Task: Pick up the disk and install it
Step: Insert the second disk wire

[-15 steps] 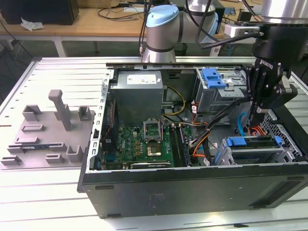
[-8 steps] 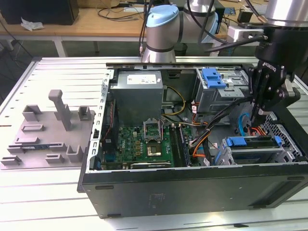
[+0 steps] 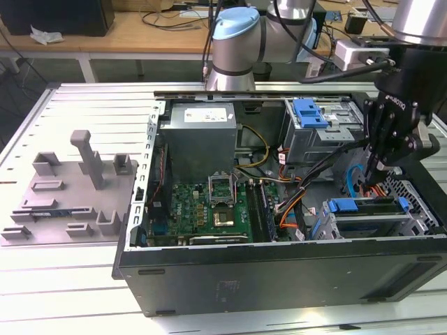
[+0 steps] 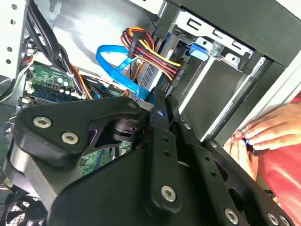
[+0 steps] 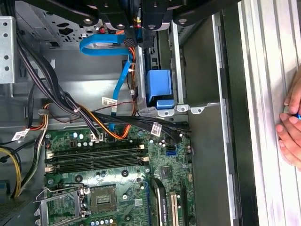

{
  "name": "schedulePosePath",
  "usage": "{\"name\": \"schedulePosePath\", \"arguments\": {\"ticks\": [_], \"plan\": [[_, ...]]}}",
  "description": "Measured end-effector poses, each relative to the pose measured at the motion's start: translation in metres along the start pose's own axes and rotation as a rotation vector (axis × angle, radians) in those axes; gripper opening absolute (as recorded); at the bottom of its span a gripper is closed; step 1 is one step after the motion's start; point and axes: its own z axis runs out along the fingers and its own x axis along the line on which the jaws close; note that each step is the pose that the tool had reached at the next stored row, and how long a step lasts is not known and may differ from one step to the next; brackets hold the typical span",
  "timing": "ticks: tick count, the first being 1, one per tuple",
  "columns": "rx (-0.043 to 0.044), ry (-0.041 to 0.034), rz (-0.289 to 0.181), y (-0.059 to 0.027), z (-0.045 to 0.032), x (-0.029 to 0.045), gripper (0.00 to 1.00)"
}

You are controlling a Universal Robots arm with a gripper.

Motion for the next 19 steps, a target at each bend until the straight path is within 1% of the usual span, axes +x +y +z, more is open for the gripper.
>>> {"name": "schedulePosePath", "arguments": {"ticks": [1, 3, 5, 6, 8, 15, 17, 19], "plan": [[-0.0005, -0.0050, 0.000, -0.0004, 0.0003, 0.0014, 0.16], [-0.0011, -0.0119, 0.000, -0.0009, 0.0006, 0.0034, 0.16], [-0.0021, -0.0232, 0.000, -0.0018, 0.0014, 0.0068, 0.16], [-0.0024, -0.0273, 0.001, -0.0021, 0.0016, 0.0081, 0.16], [-0.0029, -0.0327, 0.001, -0.0024, 0.0020, 0.0100, 0.16], [-0.0040, -0.0455, 0.001, -0.0029, 0.0027, 0.0141, 0.16], [-0.0046, -0.0522, 0.001, -0.0031, 0.0031, 0.0159, 0.16], [-0.0046, -0.0527, 0.001, -0.0031, 0.0031, 0.0159, 0.16]]}}
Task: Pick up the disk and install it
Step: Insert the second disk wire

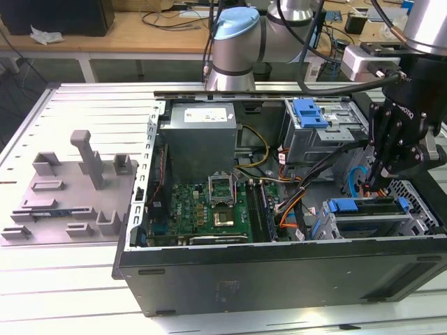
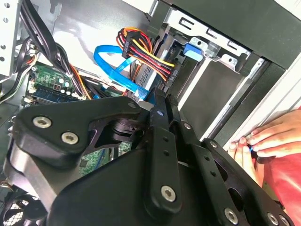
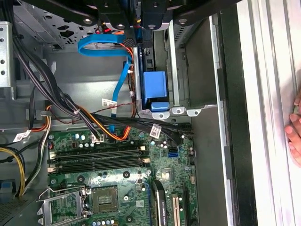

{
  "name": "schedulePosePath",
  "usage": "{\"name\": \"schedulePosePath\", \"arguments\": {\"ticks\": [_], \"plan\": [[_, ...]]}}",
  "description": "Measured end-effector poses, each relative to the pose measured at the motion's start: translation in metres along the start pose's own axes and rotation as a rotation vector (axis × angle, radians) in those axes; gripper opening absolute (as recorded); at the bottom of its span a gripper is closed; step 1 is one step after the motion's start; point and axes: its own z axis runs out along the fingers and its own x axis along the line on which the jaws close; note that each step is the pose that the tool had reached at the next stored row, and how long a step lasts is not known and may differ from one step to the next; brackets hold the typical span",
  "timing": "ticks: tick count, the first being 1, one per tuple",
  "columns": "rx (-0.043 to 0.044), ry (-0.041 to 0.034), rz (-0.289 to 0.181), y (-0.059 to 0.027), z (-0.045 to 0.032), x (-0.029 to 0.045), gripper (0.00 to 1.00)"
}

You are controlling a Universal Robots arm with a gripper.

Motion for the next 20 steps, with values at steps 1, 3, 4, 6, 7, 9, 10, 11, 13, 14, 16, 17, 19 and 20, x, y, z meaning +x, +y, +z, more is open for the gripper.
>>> {"name": "schedulePosePath", "arguments": {"ticks": [1, 3, 4, 6, 7, 9, 10, 11, 13, 14, 16, 17, 19, 20], "plan": [[0.0000, -0.0001, 0.000, 0.0000, 0.0001, 0.0000, 0.16], [0.0000, 0.0000, 0.000, 0.0000, 0.0000, 0.0001, 0.16], [0.0000, -0.0002, 0.000, 0.0000, 0.0000, 0.0003, 0.16], [-0.0008, -0.0085, 0.000, -0.0001, 0.0002, 0.0015, 0.16], [-0.0012, -0.0140, 0.000, -0.0001, 0.0002, 0.0019, 0.16], [-0.0020, -0.0230, 0.001, -0.0002, 0.0004, 0.0030, 0.16], [-0.0023, -0.0264, 0.001, -0.0003, 0.0005, 0.0035, 0.16], [-0.0026, -0.0292, 0.001, -0.0003, 0.0006, 0.0041, 0.16], [-0.0034, -0.0377, 0.001, -0.0005, 0.0008, 0.0060, 0.16], [-0.0037, -0.0410, 0.001, -0.0006, 0.0009, 0.0068, 0.16], [-0.0043, -0.0485, 0.001, -0.0007, 0.0011, 0.0085, 0.16], [-0.0045, -0.0515, 0.001, -0.0008, 0.0012, 0.0091, 0.16], [-0.0053, -0.0596, 0.001, -0.0009, 0.0015, 0.0109, 0.16], [-0.0055, -0.0623, 0.001, -0.0010, 0.0015, 0.0115, 0.16]]}}
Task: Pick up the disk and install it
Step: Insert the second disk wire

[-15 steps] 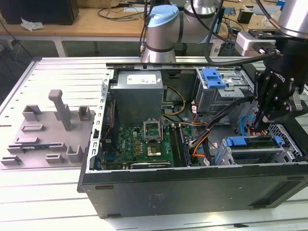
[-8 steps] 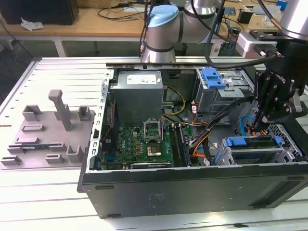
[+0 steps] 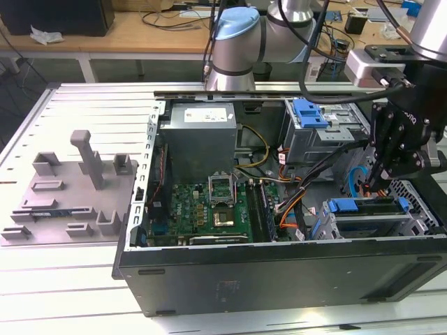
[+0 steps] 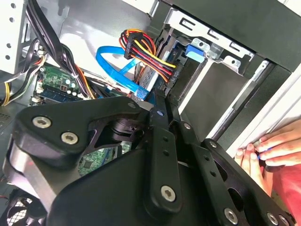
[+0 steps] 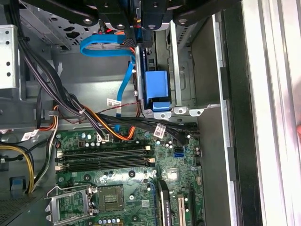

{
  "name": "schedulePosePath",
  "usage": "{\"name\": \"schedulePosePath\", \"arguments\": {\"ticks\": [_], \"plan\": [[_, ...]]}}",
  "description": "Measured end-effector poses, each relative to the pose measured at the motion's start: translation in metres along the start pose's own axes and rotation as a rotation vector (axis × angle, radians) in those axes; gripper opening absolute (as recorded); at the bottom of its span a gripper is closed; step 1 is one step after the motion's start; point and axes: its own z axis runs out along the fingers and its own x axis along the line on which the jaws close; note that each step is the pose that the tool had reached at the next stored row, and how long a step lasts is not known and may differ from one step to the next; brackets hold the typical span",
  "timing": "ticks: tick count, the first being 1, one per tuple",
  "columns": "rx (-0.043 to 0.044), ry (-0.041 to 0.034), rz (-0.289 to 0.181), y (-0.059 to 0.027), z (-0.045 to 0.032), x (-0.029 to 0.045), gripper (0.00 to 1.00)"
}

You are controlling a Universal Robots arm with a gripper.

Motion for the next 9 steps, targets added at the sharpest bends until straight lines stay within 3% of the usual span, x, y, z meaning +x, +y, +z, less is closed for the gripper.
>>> {"name": "schedulePosePath", "arguments": {"ticks": [6, 9], "plan": [[-0.0017, -0.0190, 0.000, -0.0004, 0.0003, 0.0048, 0.16], [-0.0021, -0.0238, 0.001, -0.0005, 0.0005, 0.0062, 0.16]]}}
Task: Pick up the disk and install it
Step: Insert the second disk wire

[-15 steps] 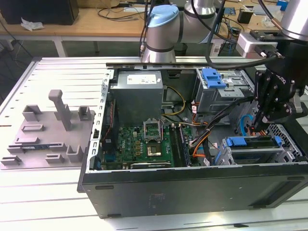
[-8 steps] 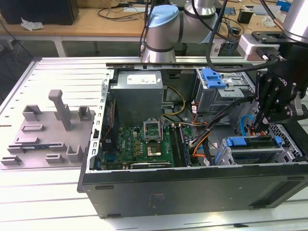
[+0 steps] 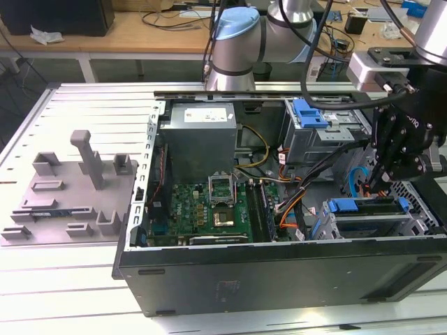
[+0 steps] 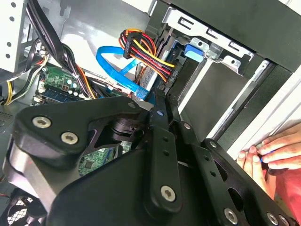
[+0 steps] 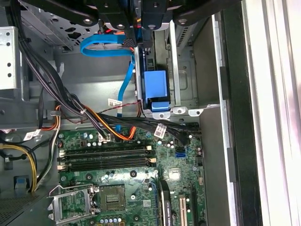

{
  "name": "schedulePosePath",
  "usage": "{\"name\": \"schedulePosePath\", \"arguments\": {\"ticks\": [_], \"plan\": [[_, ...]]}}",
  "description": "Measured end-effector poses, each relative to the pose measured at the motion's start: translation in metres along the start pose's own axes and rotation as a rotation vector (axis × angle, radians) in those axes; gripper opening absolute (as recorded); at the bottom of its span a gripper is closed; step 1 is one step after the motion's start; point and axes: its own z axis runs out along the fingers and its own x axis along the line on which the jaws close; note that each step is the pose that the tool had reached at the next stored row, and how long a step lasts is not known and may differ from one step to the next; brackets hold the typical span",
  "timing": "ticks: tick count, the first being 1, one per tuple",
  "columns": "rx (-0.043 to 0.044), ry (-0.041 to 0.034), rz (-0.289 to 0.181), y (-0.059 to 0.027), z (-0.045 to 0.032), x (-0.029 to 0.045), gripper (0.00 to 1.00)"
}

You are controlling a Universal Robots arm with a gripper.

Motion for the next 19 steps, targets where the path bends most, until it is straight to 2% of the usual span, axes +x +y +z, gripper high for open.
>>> {"name": "schedulePosePath", "arguments": {"ticks": [2, 9, 12, 19], "plan": [[-0.0003, -0.0030, 0.000, -0.0001, 0.0000, 0.0009, 0.16], [-0.0021, -0.0229, 0.001, -0.0005, 0.0002, 0.0055, 0.16], [-0.0023, -0.0259, 0.001, -0.0006, 0.0003, 0.0064, 0.16], [-0.0023, -0.0267, 0.001, -0.0006, 0.0002, 0.0066, 0.16]]}}
